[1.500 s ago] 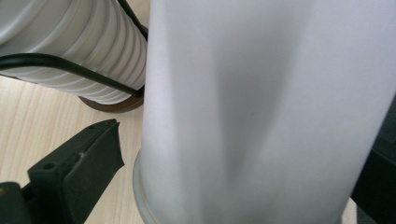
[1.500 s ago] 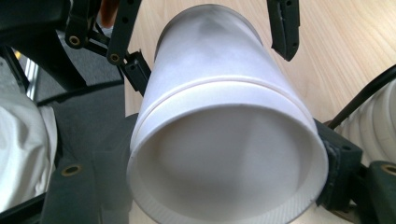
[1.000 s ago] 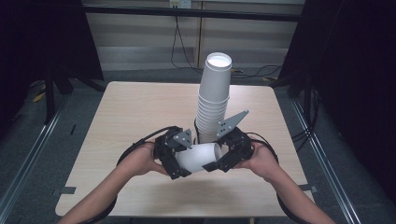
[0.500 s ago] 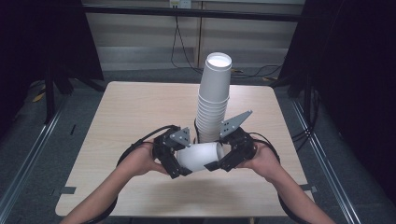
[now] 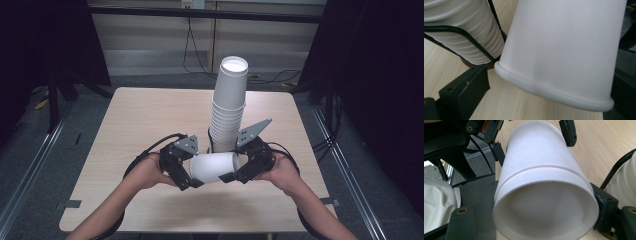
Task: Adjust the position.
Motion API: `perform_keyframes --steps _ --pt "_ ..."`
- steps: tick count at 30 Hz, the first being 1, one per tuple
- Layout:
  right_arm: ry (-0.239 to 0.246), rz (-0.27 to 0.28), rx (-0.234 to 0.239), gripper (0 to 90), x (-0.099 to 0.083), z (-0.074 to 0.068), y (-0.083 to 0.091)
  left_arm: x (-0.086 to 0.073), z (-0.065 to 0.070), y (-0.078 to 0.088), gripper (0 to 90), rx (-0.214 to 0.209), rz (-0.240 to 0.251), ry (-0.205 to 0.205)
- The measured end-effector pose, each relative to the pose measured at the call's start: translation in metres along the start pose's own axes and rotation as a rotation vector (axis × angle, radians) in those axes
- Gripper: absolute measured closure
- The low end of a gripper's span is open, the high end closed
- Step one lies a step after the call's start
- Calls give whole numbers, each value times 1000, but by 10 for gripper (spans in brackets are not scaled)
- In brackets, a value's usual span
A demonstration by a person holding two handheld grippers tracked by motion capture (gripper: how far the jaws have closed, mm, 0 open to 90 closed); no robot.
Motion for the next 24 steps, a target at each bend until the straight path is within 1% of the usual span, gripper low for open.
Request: perform_keyframes --steps 2,4,6,8,11,12,14,18,20,22,24 --pt "-4 5 5 241 -1 0 0 0 0 0 0 2 8 -1" --pt "-6 8 4 240 -1 1 0 0 1 0 0 14 9 -15" --pt "-4 9 7 240 -2 2 -1 0 2 -1 11 8 12 -19" --pt "-1 7 6 239 -3 2 -1 0 2 0 44 -1 3 -32" --pt "-1 1 6 239 -2 2 -2 2 4 -1 72 7 0 -37" --pt "0 0 8 239 -3 2 -2 3 5 1 91 1 -9 -55" --pt "-1 2 6 239 -3 2 -1 4 6 1 95 6 -2 -51" --pt "2 2 9 239 -3 2 0 6 7 2 109 16 -9 -63" --pt "7 -2 4 239 -4 2 0 7 7 2 116 17 -16 -67" --pt "9 -4 7 238 -4 2 0 8 7 3 124 18 -37 -68" --pt "11 -5 8 237 -5 2 -1 8 8 2 130 24 -37 -67"
Point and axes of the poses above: each handheld gripper's, and its own axes: y roughly backward along the jaws, x roughly out of its top, z roughly to its right, the point moved 1 cm from there along -y, roughly forward along the jaws, and after that the axes turned 1 degree about z, right-handed, at the moved point
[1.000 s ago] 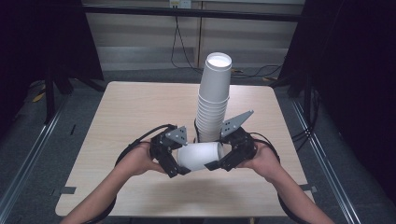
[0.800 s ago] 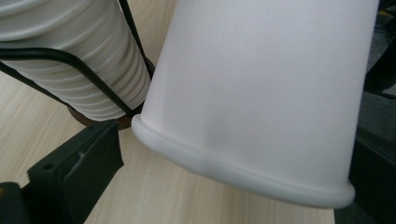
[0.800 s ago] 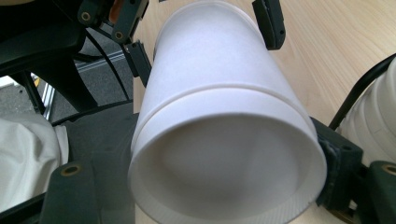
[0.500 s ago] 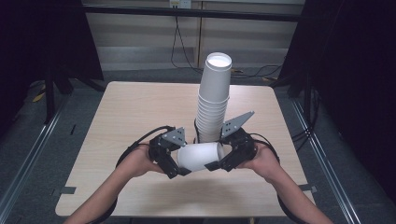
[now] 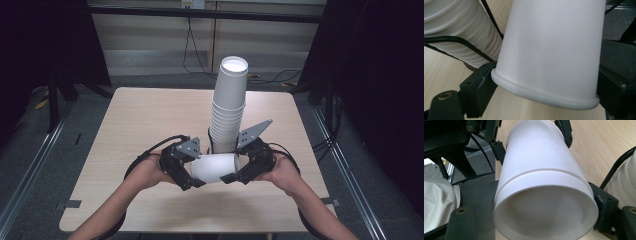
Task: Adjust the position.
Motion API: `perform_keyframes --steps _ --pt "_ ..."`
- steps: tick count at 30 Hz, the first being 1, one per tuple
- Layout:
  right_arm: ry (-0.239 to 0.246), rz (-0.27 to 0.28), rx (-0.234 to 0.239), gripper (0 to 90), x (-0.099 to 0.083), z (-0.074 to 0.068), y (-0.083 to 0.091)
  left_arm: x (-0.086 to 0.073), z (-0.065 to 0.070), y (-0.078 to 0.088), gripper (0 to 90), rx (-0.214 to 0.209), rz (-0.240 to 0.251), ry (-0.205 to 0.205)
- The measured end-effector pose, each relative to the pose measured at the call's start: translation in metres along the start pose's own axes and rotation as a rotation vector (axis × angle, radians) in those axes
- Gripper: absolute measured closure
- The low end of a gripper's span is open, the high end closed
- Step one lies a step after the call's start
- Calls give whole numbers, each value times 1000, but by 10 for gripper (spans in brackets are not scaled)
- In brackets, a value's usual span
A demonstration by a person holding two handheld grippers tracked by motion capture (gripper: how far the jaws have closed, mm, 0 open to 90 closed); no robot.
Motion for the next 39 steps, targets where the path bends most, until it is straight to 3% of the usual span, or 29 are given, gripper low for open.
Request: perform_keyframes --steps 6,12,20,29,33,36,39 --pt "8 -3 -3 236 -1 1 -1 2 0 0 144 4 -18 0" --pt "13 -34 -11 232 -1 0 -4 6 1 0 150 11 -73 -20" --pt "77 -88 -60 165 4 -6 -5 8 1 0 149 23 -123 -13" --pt "152 -214 -82 137 14 -9 -6 12 4 -5 148 34 -218 -57" --pt "180 -274 -94 138 19 -12 -8 14 5 -8 147 29 -236 -66" --pt "193 -313 -91 139 21 -14 -11 14 5 -9 147 28 -239 -67" --pt "172 -369 -98 141 22 -16 -14 14 6 -9 146 21 -247 -65"
Point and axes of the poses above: each handheld gripper's, and its own axes: y roughly backward along the jaws, x roughly out of its top, z roughly to its right, the point moved 1 cm from there along -y, roughly forward along the jaws, and after that the axes turned 1 degree about z, right-handed, at the moved point
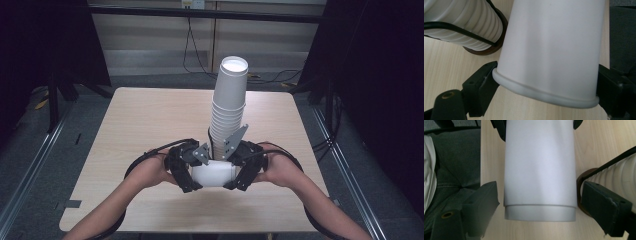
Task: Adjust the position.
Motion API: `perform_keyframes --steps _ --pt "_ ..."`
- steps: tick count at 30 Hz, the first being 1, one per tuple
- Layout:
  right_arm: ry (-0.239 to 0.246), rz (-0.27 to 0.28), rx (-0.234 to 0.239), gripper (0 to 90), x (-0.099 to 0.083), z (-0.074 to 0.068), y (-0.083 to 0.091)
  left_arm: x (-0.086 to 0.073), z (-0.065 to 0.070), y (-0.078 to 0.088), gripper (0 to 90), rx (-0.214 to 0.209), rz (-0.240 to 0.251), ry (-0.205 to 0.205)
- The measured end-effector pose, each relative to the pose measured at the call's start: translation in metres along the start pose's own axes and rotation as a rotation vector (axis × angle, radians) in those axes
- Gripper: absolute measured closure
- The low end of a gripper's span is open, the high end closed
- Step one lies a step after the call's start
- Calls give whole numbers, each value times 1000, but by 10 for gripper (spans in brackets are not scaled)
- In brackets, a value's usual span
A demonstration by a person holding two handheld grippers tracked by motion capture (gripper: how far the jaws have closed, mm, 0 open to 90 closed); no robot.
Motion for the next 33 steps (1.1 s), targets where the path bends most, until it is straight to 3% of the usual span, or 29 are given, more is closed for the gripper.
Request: perform_keyframes --steps 10,17,33 --pt "31 -98 -8 149 9 -3 -10 0 -1 0 144 -4 -10 2" --pt "49 -107 -8 175 13 -3 -14 -2 -1 0 142 -6 -6 15" --pt "15 -111 -18 255 12 -4 -16 -1 1 -2 140 -23 18 16"
Point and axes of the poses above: each handheld gripper's, and its own axes: y roughly backward along the jaws, x roughly out of its top, z roughly to its right, the point moved 1 cm from there along -y, roughly forward along the jaws, and after that the axes turned 1 degree about z, right-handed, at the moved point
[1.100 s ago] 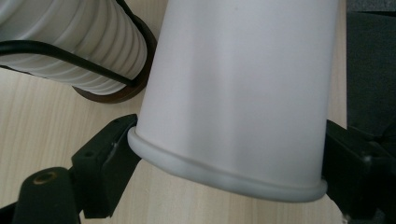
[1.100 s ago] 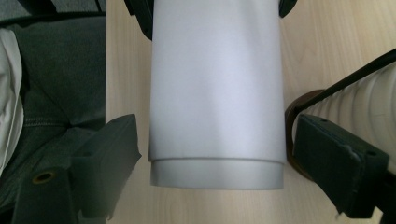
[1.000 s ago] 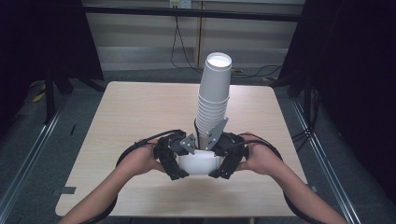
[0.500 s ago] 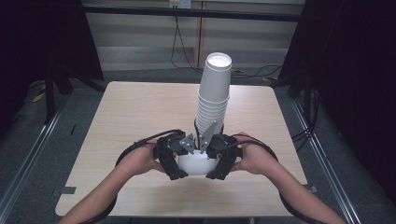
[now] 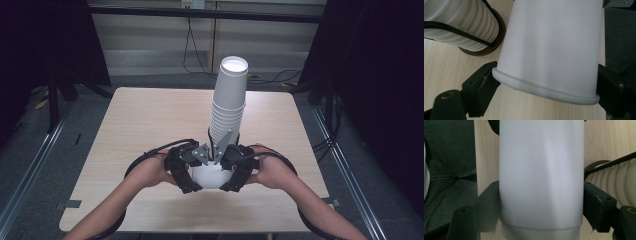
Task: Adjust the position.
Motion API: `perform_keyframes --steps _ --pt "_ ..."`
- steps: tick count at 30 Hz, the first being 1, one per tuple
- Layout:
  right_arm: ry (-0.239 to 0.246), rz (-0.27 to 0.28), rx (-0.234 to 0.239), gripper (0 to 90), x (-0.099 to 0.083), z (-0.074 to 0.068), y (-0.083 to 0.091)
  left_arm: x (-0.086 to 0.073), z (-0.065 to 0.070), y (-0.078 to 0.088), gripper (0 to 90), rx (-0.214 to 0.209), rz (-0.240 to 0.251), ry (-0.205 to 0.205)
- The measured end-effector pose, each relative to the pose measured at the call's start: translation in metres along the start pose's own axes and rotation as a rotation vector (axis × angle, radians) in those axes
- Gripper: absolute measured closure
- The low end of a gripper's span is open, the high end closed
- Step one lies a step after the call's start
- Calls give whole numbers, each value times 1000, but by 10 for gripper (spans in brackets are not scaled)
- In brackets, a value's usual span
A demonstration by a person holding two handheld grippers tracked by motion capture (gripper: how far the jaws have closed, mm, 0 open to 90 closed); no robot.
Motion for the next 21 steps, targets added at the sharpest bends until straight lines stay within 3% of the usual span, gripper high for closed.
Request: perform_keyframes --steps 13,18,21 --pt "-64 18 5 261 -8 0 -1 -4 -4 3 110 -1 50 -9" --pt "-61 37 12 260 -10 1 -1 -7 -6 5 82 -3 81 -9" --pt "-67 48 2 259 -12 2 -2 -9 -8 9 37 2 114 23"
Point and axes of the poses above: each handheld gripper's, and its own axes: y roughly backward along the jaws, x roughly out of its top, z roughly to its right, the point moved 1 cm from there along -y, roughly forward along the jaws, and after that the axes turned 1 degree about z, right-handed, at the moved point
